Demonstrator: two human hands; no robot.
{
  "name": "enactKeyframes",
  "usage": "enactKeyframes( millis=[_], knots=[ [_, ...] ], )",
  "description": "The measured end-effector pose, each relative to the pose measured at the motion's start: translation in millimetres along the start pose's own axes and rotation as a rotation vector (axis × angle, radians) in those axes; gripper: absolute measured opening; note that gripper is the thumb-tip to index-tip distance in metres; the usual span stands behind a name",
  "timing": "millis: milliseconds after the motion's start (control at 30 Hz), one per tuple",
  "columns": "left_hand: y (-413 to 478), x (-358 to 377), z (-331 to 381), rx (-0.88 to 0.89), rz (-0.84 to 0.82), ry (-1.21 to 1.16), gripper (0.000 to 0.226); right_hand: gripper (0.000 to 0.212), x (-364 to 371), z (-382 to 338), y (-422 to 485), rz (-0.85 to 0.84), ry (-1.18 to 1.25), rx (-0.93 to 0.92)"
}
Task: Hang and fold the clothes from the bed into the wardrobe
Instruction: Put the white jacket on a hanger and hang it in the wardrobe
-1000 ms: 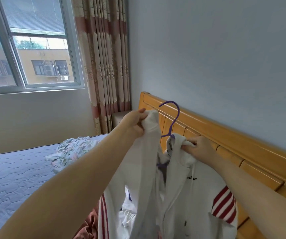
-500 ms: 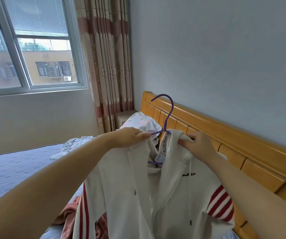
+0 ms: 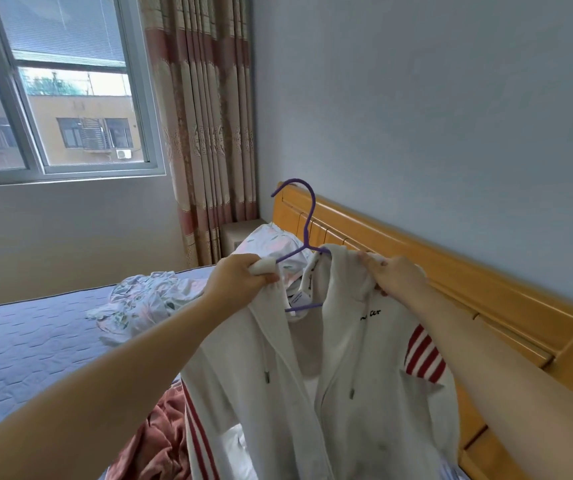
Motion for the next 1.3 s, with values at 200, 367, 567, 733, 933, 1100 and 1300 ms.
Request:
enactKeyframes(
  millis=[200,367,567,733,933,1100,1300],
  knots=[
    [2.7,4.3,1.9,-0.018,0.012,0.098,0.027,0.023,11.7,-28.1,-10.4,-0.747,0.991,0.223],
    [6.2,2.9,2.9,0.014,0.003,0.135,0.025,0.026,-41.1,-45.5,11.0,-0.515,1.103,0.155],
    [12.9,-12.9,-3.8,0.035,0.128,0.03,0.035,0.02,-61.8,-23.3,21.7,0.249,0.124,-0.152],
    [14.4,-19.1,-6.6,0.042,0.118,0.024,0.028,0.024,-23.7,-35.0,12.8,-0.191,-0.053,-0.412],
    [15.8,-27.0,-2.8,0.063,0.111,0.024,0.016,0.008,-6.0,-50.5,-1.1,-0.054,-0.101,-0.492],
    [20.6,-37.2,21.1,0.198,0.146,0.014,0.022,0.01,-18.8,-73.3,-25.8,0.271,0.052,-0.649],
    [18.3,-33.6,11.3,0.095,0.112,0.085,0.021,0.027,-16.2,-60.3,-18.5,0.328,0.014,-0.58]
  ],
)
Point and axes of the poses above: each hand's wrist, its own y-axis towards the middle knuckle, its own x-axis out of the palm, z = x × y, the point moved 5 cm from there along y, towards the middle knuckle, and after that the axes turned 12 degrees about x, right-handed, at the moved point
